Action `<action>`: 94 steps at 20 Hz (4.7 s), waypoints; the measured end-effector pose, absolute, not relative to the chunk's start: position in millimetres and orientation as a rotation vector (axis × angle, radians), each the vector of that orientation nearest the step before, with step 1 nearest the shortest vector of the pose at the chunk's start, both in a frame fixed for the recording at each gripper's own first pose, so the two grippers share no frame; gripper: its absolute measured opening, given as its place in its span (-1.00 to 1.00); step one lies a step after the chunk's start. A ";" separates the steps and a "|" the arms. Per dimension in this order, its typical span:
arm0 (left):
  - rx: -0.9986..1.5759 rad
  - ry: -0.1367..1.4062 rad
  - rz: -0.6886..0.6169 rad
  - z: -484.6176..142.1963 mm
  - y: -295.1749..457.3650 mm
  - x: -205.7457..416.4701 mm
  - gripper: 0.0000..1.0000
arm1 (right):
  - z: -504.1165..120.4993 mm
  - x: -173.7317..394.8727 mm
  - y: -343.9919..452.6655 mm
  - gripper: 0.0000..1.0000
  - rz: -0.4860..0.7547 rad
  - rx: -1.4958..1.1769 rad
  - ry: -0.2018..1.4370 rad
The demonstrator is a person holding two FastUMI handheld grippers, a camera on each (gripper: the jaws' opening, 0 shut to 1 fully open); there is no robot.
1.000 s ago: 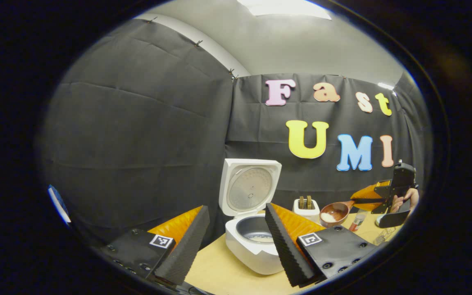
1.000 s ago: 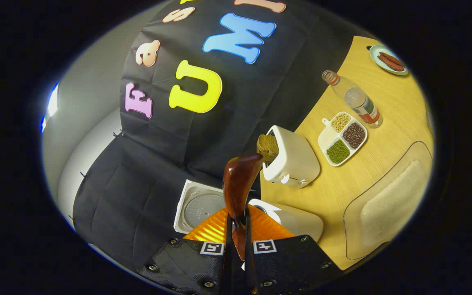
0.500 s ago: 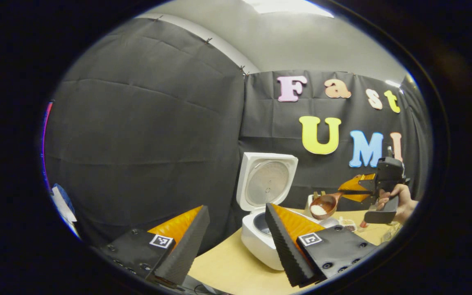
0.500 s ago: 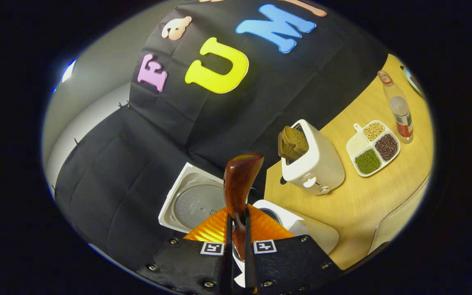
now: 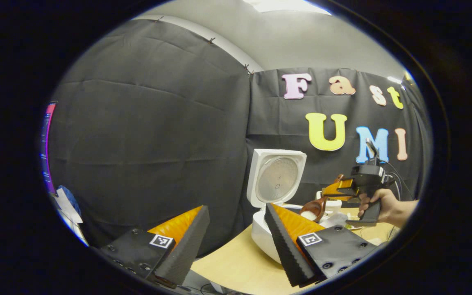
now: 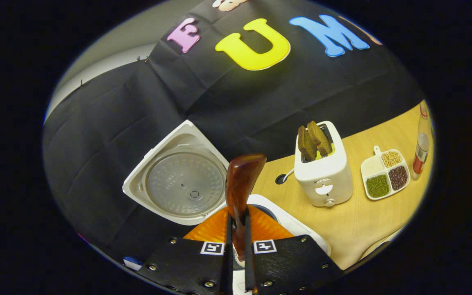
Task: Close the left gripper, press the button to open the rice cooker; take a wooden spoon from the chopstick holder with the right hand, scoop a spoonful of rice and pour it into the rice cooker, then put the wooden spoon back into the chopstick holder.
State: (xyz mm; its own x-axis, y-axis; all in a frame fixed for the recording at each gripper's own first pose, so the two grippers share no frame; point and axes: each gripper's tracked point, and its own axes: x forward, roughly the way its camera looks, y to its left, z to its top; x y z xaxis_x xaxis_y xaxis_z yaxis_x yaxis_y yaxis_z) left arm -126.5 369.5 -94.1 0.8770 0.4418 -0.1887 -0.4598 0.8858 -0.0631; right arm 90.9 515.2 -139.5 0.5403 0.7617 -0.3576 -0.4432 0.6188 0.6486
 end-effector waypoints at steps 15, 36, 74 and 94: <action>-0.131 0.176 0.498 -103.0 382.8 -134.3 0.93 | -121.4 73.2 545.2 -0.77 0.860 -0.159 0.303; -0.125 0.148 0.475 -78.9 365.5 -122.1 0.91 | -84.2 64.5 520.7 -0.77 0.884 0.262 0.437; -0.055 0.021 0.151 4.1 132.6 -3.7 0.90 | -92.3 103.2 37.7 -0.77 0.215 0.377 0.356; 0.001 0.070 0.139 -1.5 112.2 -18.0 0.90 | -230.0 73.5 -15.1 -0.77 -0.005 0.388 0.543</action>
